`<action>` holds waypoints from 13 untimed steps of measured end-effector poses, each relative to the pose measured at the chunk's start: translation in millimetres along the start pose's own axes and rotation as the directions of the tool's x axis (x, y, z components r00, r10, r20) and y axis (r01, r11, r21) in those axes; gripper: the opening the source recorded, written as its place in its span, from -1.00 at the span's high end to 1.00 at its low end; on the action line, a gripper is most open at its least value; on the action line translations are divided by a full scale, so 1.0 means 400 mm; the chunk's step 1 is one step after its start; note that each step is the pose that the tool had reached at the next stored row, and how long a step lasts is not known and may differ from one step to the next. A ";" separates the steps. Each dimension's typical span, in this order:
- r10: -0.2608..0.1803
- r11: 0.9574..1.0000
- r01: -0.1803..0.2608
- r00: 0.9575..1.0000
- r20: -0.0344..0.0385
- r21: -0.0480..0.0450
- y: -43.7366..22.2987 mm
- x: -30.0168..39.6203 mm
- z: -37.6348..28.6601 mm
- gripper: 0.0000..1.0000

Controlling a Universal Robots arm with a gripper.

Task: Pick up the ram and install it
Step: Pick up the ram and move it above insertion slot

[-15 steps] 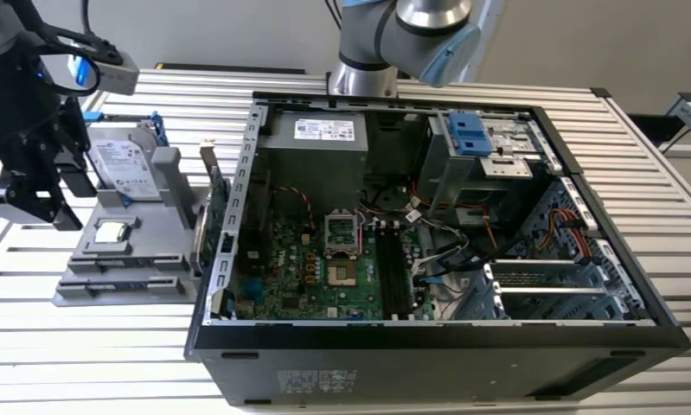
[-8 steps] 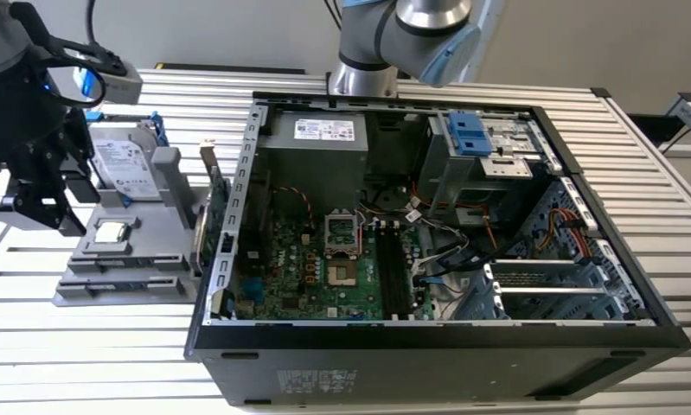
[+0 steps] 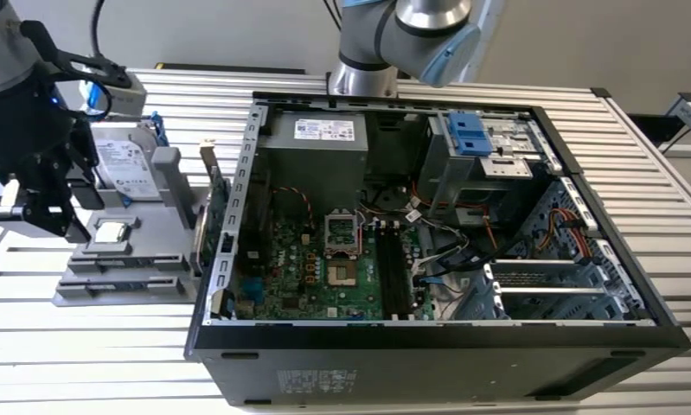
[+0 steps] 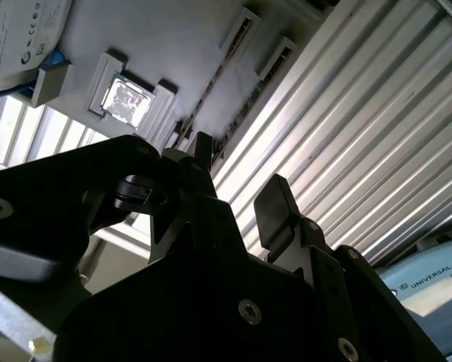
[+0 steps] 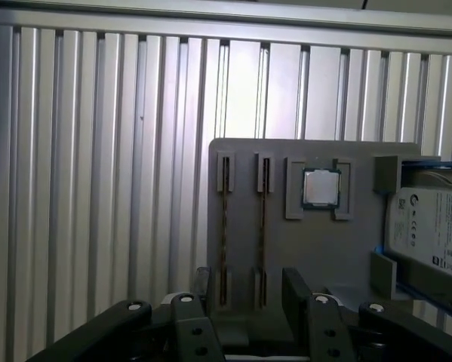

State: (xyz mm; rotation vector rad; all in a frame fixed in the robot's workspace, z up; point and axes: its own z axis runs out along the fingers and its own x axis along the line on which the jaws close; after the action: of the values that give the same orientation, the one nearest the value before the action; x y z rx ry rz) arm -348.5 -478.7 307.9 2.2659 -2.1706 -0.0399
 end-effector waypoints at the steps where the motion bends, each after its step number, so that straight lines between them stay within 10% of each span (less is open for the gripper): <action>1: 0.000 1.000 0.000 1.000 0.000 0.000 0.000 0.000 0.003 -1.00; 13: 0.000 1.000 0.000 1.000 0.000 0.000 -0.001 0.000 0.029 -1.00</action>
State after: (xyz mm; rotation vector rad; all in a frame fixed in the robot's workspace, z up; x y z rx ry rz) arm -348.5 -478.7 296.1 2.2662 -2.1704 -0.0399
